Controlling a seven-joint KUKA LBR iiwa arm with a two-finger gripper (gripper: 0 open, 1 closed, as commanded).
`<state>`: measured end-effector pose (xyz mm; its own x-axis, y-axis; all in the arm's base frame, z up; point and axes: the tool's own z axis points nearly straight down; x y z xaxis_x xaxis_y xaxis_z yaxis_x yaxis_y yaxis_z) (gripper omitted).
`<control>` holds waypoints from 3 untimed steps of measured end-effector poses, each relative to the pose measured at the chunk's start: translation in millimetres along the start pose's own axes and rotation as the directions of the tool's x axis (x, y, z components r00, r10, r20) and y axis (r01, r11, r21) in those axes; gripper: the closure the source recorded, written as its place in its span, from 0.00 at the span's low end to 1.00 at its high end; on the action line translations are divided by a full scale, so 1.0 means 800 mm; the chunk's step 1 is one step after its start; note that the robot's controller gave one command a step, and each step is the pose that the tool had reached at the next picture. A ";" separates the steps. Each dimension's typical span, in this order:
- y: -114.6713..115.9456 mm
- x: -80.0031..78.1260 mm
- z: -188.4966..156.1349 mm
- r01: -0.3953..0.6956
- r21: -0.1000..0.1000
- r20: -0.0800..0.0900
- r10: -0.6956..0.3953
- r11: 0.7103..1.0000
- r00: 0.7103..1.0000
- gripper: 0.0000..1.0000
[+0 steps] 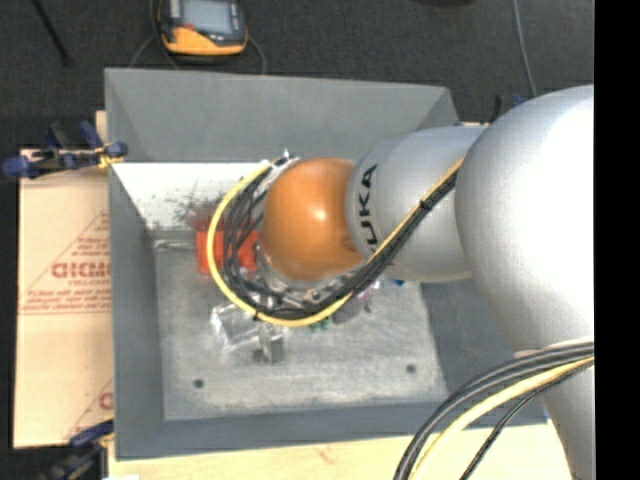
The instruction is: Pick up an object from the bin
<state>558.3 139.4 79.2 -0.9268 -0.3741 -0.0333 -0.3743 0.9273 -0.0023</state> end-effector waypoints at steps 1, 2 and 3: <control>0.003 0.000 0.000 -0.002 -0.004 -0.002 0.002 1.000 1.000 1.00; -0.015 -0.026 -0.190 -0.043 0.002 -0.020 0.043 0.999 0.999 1.00; -0.028 -0.031 -0.044 0.351 -0.013 -0.031 -0.352 0.936 0.936 1.00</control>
Offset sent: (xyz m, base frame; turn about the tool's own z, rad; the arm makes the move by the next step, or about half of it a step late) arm 0.0000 0.0000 0.0000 0.0000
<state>588.8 127.8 115.4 -0.7366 -0.6764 0.0002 -0.6764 0.7366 -0.0008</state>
